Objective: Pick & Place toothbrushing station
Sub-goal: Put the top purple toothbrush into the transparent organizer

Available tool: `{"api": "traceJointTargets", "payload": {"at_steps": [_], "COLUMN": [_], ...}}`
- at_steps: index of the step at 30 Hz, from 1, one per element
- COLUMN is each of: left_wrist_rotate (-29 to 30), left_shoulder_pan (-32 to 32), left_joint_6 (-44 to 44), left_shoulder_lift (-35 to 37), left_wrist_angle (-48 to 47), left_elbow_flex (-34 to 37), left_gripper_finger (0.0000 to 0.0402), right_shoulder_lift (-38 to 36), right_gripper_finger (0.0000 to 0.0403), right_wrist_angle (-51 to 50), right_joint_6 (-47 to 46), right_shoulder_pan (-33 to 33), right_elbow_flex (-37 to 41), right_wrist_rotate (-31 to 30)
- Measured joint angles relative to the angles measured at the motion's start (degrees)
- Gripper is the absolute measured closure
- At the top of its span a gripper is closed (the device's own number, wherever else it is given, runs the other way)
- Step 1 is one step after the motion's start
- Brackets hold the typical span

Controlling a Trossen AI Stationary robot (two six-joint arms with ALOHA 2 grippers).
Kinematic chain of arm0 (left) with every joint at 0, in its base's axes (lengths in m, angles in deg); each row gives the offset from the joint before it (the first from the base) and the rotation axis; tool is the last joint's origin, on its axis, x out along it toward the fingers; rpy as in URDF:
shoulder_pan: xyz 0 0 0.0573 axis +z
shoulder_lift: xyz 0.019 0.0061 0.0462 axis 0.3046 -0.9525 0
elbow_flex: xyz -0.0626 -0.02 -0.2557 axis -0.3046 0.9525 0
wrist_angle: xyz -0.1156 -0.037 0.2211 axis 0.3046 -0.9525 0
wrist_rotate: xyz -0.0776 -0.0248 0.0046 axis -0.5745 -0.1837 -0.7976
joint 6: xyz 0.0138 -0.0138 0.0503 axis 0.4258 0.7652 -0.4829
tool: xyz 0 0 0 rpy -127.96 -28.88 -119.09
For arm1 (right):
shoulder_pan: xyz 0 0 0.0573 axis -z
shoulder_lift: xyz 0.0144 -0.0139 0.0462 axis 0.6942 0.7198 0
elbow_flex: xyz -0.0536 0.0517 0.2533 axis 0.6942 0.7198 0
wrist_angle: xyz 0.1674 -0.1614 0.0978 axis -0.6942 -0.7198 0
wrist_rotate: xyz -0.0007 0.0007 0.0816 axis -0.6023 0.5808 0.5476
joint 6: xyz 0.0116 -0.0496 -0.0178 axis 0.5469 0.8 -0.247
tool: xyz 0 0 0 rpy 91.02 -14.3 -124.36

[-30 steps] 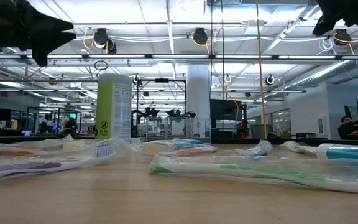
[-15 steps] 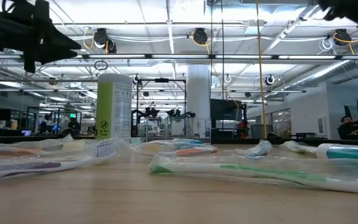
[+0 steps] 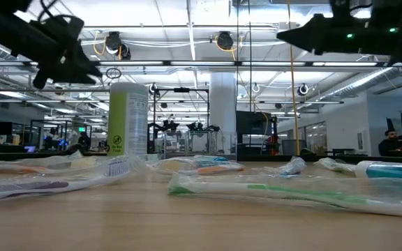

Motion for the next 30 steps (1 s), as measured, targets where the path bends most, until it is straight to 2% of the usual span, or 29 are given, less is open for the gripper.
{"api": "traceJointTargets", "payload": {"at_steps": [5,8,12,21,30], "left_wrist_rotate": [-5.62,-8.02,-8.45,-11.63,-11.90], "left_shoulder_pan": [5.69,8.67,11.85,16.29,18.64], "left_joint_6": [15.44,21.30,27.16,31.41,29.03], "left_shoulder_lift": [-7.15,-11.93,-18.47,-29.83,-37.86], "left_wrist_angle": [-12.36,-16.54,-19.49,-15.41,-10.52], "left_elbow_flex": [-2.65,-2.31,-1.82,-1.78,-1.75], "left_gripper_finger": [0.0256,0.0256,0.0256,0.0256,0.0257], "right_shoulder_lift": [7.24,9.14,10.03,10.05,10.03], "right_gripper_finger": [0.0316,0.0316,0.0316,0.0316,0.0316], "right_wrist_angle": [-0.51,0.06,-0.09,-0.11,-0.20], "right_joint_6": [-1.96,-4.04,-6.39,-6.55,-9.63], "right_shoulder_pan": [3.65,4.44,4.48,4.39,4.39], "right_elbow_flex": [-0.83,-0.94,-0.94,-0.96,-0.98], "right_wrist_rotate": [0.02,0.00,0.07,0.07,0.09]}}
